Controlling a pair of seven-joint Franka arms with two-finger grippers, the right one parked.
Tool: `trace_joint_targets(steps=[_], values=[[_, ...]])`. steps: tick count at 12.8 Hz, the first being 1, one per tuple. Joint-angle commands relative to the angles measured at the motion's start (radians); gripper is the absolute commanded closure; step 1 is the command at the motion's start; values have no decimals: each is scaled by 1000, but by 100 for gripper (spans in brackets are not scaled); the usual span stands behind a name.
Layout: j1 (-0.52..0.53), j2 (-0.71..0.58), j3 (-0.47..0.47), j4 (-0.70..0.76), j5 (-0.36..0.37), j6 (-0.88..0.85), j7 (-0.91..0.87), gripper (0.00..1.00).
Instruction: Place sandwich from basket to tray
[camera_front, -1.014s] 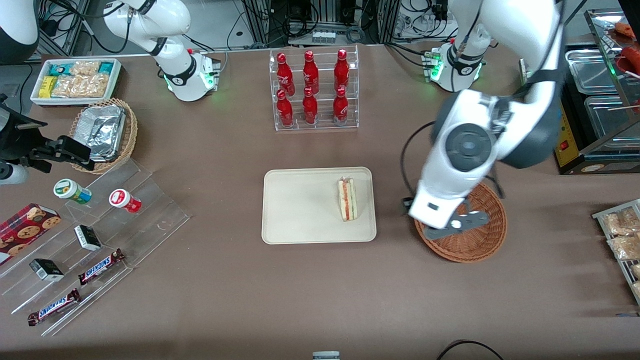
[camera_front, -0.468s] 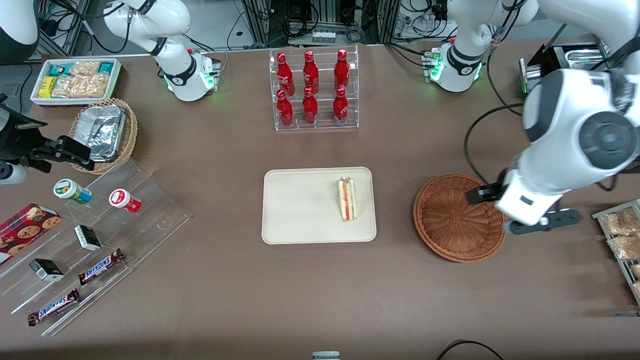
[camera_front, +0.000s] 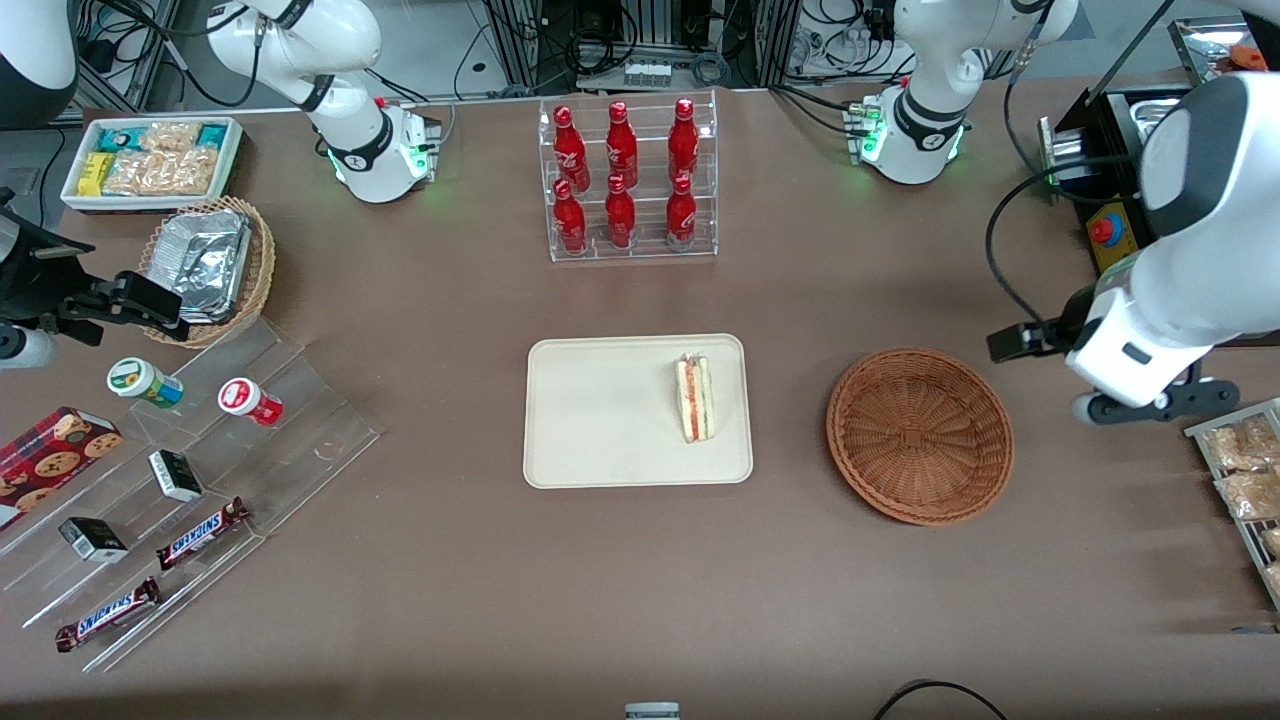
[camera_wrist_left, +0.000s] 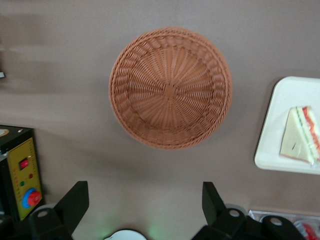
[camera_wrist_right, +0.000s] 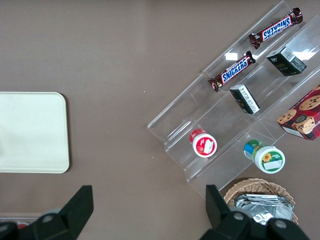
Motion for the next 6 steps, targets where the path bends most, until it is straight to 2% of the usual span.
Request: trace_joint_targets(steps=[1, 6], values=[[33, -112, -17, -112, -12, 0, 28, 0], [35, -262, -19, -245, -15, 3, 28, 0]])
